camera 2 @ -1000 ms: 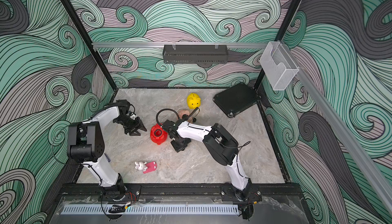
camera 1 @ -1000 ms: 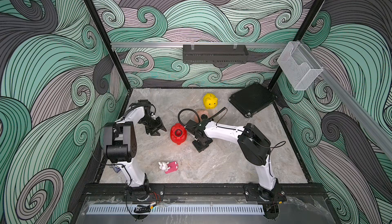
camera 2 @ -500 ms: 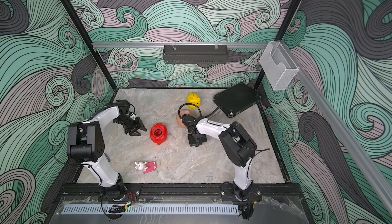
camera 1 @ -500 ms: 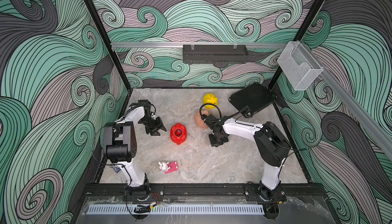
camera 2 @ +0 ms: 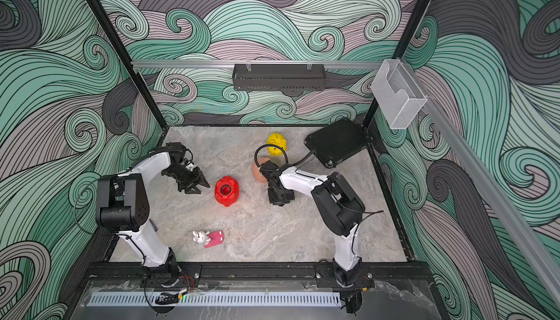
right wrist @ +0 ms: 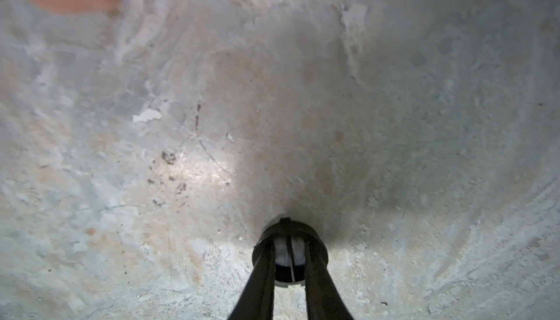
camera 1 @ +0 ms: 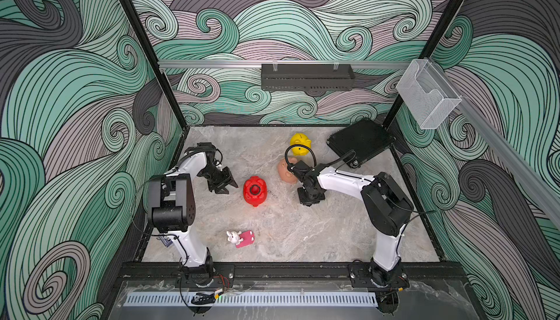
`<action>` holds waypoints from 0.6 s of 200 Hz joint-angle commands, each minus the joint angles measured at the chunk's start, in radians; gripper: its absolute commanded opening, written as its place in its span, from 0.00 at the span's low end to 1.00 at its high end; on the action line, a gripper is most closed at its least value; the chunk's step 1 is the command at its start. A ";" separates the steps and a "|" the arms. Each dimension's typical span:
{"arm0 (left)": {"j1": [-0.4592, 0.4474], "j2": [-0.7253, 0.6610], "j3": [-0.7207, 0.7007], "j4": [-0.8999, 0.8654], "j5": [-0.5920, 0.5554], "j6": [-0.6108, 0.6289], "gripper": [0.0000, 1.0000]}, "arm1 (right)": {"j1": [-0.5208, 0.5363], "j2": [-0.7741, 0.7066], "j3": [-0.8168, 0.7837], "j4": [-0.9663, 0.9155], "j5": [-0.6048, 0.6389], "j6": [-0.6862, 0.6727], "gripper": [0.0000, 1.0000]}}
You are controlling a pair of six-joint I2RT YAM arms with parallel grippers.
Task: Close piggy banks
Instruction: Move the knob to the center of the board.
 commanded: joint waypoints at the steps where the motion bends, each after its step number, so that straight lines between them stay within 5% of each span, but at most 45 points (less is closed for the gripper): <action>1: 0.007 0.012 0.012 -0.016 0.002 0.016 0.47 | -0.007 0.031 0.005 -0.001 0.025 0.012 0.22; 89: 0.007 0.002 0.005 -0.011 -0.013 0.008 0.48 | -0.007 0.083 0.010 0.023 0.018 -0.015 0.00; 120: 0.006 -0.003 0.006 -0.008 -0.001 0.008 0.47 | -0.007 0.077 0.029 0.024 0.020 -0.040 0.00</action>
